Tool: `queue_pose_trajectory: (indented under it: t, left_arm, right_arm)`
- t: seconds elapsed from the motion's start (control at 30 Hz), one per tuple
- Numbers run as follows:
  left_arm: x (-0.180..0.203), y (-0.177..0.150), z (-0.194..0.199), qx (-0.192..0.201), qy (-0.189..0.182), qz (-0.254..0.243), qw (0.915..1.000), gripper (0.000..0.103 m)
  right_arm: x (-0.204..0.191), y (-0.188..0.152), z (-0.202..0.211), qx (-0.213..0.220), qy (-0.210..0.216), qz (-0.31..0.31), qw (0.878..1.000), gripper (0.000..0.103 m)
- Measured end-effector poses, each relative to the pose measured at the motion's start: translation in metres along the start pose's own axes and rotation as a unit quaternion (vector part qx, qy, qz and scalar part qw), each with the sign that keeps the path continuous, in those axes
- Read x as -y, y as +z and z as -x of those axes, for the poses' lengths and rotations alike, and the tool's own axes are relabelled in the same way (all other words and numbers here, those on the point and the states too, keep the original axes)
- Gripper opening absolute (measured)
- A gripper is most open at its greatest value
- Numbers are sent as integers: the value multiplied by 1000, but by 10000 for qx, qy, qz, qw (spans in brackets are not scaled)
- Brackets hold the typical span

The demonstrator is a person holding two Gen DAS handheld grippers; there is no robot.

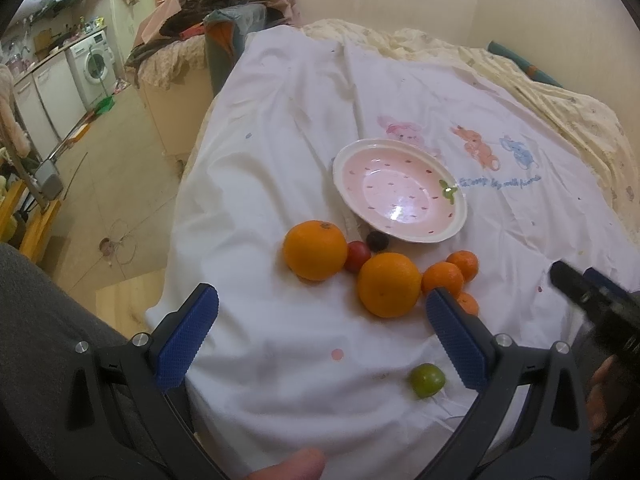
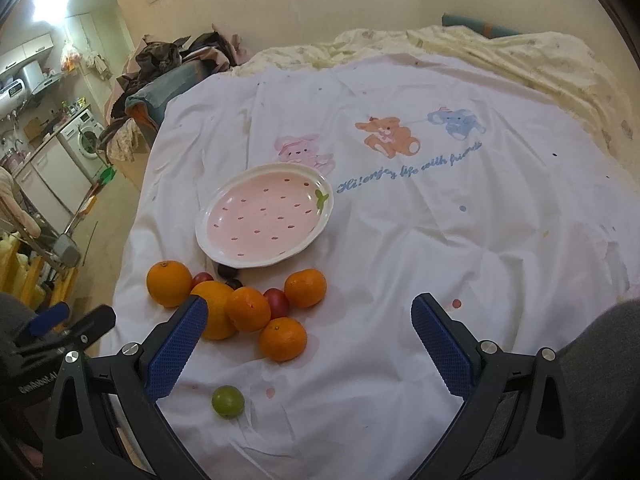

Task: Organize fruits
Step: 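Lower the right gripper onto a small tangerine and close it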

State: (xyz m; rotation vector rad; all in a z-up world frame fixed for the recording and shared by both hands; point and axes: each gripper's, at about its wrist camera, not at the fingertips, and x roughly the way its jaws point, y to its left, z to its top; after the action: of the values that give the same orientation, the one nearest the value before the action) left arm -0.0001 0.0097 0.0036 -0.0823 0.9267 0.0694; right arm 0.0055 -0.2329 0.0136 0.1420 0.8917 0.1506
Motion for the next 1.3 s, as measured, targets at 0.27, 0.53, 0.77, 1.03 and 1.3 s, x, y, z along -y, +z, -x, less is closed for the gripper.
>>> queue_pose_trajectory:
  t: [0.27,0.53,0.77,1.03,1.3]
  left_arm:
    - [-7,-3,-12,-241,116,196,9994,103]
    - [-10,-1,-18,-382,-53,351,9986,103]
    - [-16,-1,-21,-442,-74,491,9978,103]
    - [-19,-2,-20,-459,-10,491,9977,103]
    - [-3,-2,-30,-683,-78,160,9975,103]
  right_arm:
    - [27,25,-42,-1614,435,-9,9859,100]
    - [-23,-2,-98,-2759,748,1380,9483,78]
    - [-50,-14,-129,-2902,526,2002,9343,55]
    - [-49,-14,-121,-2824,554,2056,9354,47]
    - [-10,11,-76,-2179,784,1294,9642,47]
